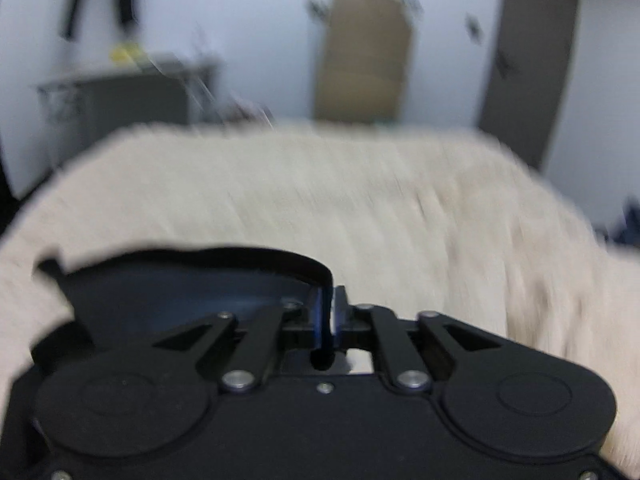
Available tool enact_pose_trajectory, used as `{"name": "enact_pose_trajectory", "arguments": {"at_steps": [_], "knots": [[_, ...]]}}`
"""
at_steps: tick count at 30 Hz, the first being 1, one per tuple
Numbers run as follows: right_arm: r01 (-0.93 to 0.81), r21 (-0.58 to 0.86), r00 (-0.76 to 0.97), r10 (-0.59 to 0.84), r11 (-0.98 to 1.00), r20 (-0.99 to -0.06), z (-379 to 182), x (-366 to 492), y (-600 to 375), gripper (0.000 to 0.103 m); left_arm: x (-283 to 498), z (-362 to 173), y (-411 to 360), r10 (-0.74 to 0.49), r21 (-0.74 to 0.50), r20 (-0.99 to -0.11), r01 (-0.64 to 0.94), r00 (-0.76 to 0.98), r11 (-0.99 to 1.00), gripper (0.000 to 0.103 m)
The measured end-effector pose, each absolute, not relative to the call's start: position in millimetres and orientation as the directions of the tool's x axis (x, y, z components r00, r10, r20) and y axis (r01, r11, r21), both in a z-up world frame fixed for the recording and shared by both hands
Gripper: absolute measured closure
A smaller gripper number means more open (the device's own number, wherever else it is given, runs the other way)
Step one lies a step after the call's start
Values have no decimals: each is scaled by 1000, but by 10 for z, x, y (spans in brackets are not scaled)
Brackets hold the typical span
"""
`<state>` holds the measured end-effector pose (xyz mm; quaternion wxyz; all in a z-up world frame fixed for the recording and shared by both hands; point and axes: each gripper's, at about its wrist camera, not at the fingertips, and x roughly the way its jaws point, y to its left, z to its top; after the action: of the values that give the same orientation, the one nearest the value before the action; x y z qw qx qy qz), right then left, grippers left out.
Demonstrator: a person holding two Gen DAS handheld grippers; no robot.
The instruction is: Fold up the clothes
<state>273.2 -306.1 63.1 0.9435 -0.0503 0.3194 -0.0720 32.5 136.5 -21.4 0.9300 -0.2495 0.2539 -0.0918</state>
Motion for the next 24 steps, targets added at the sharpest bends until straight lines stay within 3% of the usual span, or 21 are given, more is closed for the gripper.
{"name": "enact_pose_trajectory", "arguments": {"at_steps": [3,7,9,13,20,24], "knots": [[125,-163,731,-202,979,-652,243,2704,-3120,56,333,-217,1354,-298,-509,-429,44,853,859,0],[158,-216,798,-254,964,-547,106,2495,-2881,35,349,-221,1335,-300,-503,-435,47,849,863,0],[147,-243,837,-252,959,-486,163,2434,-2734,33,354,-224,1333,-300,-501,-437,47,848,864,0],[26,-231,917,-115,973,-383,380,2315,-2361,18,351,-227,1355,-297,-509,-433,42,851,860,0],[-324,-173,817,183,930,-547,293,2405,-1799,14,345,-224,1350,-299,-507,-430,45,852,861,0],[-459,-188,691,216,869,-689,-32,2441,-1528,14,338,-219,1364,-299,-512,-427,45,853,858,0]]}}
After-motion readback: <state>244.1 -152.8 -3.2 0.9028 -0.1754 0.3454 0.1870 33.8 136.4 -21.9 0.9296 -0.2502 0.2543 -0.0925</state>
